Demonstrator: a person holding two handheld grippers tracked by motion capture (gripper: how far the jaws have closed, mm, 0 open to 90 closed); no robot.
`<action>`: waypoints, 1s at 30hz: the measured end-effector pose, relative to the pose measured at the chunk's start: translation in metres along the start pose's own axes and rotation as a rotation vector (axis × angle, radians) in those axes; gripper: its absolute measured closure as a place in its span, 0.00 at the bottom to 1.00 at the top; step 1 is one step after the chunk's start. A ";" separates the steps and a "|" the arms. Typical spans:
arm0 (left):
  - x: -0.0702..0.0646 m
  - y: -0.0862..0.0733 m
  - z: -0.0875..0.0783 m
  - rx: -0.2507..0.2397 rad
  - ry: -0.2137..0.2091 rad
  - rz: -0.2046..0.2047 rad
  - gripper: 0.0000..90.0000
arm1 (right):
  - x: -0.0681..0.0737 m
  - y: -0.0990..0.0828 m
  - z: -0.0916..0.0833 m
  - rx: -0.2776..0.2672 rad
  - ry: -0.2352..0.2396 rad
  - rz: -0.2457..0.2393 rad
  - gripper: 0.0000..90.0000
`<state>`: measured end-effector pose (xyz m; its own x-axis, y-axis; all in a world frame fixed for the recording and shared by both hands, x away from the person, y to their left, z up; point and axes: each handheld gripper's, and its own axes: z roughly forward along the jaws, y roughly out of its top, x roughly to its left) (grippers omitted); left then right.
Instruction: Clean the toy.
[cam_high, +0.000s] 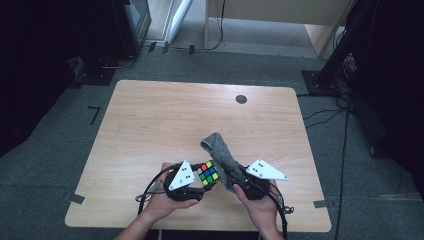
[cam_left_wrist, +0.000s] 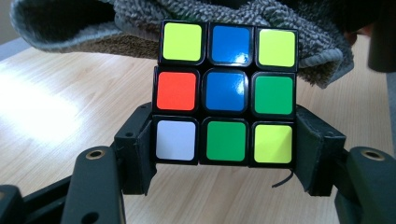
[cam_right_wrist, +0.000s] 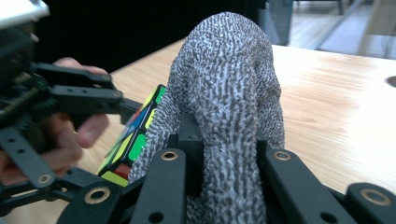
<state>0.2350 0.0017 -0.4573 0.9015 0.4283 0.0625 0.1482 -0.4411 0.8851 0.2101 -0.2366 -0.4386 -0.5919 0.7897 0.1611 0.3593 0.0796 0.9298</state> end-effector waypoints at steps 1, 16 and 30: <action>0.000 0.001 -0.001 -0.003 -0.002 -0.006 0.38 | 0.002 0.001 -0.001 0.002 -0.009 -0.006 0.86; -0.002 0.008 -0.006 -0.046 -0.036 -0.041 0.38 | -0.011 0.005 -0.010 -0.027 0.079 0.162 0.86; -0.004 0.009 -0.007 -0.064 -0.039 -0.037 0.38 | -0.002 0.011 -0.018 -0.074 0.097 0.107 0.85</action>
<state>0.2297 0.0017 -0.4458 0.9111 0.4120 0.0129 0.1563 -0.3742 0.9141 0.2021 -0.2477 -0.4226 -0.6212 0.7285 0.2889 0.3724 -0.0499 0.9267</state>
